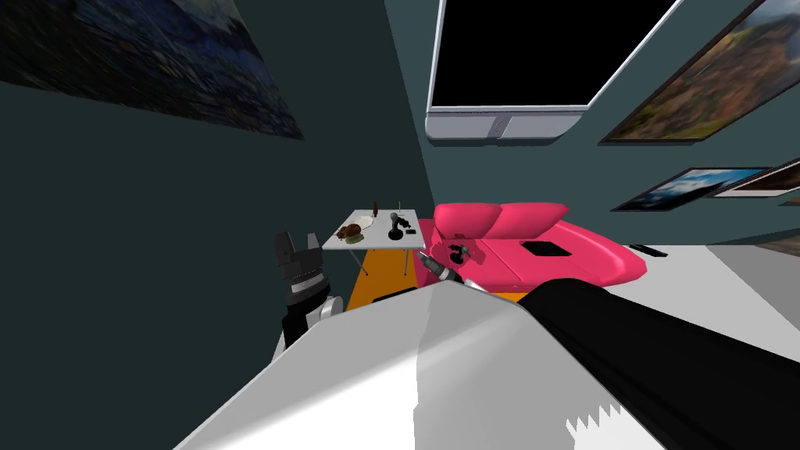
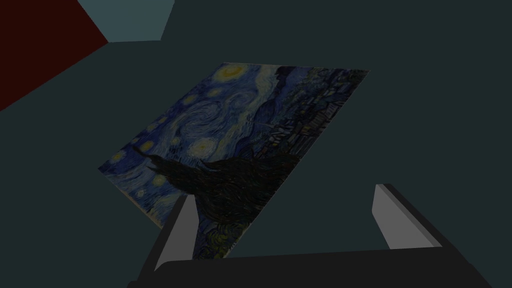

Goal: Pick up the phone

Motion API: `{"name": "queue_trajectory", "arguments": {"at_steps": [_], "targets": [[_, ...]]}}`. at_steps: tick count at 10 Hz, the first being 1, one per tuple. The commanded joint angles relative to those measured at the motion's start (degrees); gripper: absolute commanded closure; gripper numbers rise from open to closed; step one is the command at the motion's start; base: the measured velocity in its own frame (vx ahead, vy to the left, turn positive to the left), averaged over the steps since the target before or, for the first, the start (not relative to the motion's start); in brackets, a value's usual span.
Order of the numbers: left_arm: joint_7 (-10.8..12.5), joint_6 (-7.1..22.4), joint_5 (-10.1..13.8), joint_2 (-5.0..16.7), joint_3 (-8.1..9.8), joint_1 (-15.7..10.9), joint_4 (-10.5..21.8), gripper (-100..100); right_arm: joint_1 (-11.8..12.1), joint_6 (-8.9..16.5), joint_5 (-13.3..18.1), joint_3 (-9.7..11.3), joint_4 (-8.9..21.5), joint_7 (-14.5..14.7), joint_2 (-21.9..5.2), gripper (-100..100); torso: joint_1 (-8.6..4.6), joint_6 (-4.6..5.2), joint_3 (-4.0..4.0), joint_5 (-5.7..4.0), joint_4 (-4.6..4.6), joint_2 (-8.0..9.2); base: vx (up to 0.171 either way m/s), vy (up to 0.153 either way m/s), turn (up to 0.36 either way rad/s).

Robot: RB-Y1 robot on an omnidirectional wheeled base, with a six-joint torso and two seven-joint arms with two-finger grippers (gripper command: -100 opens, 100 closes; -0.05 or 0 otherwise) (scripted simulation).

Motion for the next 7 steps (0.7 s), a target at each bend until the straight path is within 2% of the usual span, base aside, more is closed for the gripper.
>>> {"name": "queue_trajectory", "arguments": {"at_steps": [1, 2, 3, 4, 5, 6, 7], "targets": [[0.00, 0.00, 0.00, 0.00, 0.00, 0.00, 0.00, 0, 0.64, -0.19, 1.59, 1.14, 2.16, 0.11, -2.86, -100, 0.00, 0.00, 0.00, 0.00, 0.00, 0.00, 0.026, 0.020, 0.133], [0.00, 0.00, 0.00, 0.00, 0.00, 0.00, 0.00, 0, 0.64, -0.19, 1.59, 1.14, 2.16, 0.11, -3.71, -100, 0.03, -0.02, -0.01, 0.00, 0.00, -0.01, 0.022, 0.014, 0.088], [0.00, 0.00, 0.00, 0.00, 0.00, 0.00, 0.00, 0, 0.98, -0.45, 2.90, 2.18, 4.30, 0.17, -5.99, -100, 0.03, -0.01, 0.00, 0.00, 0.00, -0.01, 0.023, 0.017, 0.134], [0.00, 0.00, 0.00, 0.00, 0.00, 0.00, 0.00, 0, 0.98, -0.45, 2.90, 2.18, 4.30, 0.17, -6.73, -100, 0.02, -0.02, -0.01, 0.00, 0.00, -0.01, 0.021, 0.013, 0.081], [0.00, 0.00, 0.00, 0.00, 0.00, 0.00, 0.00, 0, 1.27, -0.73, 4.16, 3.26, 6.46, 0.24, -8.85, -100, 0.02, 0.00, 0.00, 0.01, 0.00, 0.00, 0.028, 0.024, 0.198], [0.00, 0.00, 0.00, 0.00, 0.00, -0.01, 0.00, 0, 1.27, -0.73, 4.16, 3.26, 6.46, 0.24, -9.83, -100, 0.05, -0.03, -0.01, 0.01, 0.00, -0.03, 0.028, 0.016, 0.106], [0.00, 0.00, 0.00, 0.00, 0.00, 0.00, 0.00, 0, 1.53, -1.04, 5.38, 4.39, 8.51, 0.31, -12.14, -100, 0.04, 0.00, -0.01, 0.01, 0.00, -0.02, 0.034, 0.022, 0.187]]}}
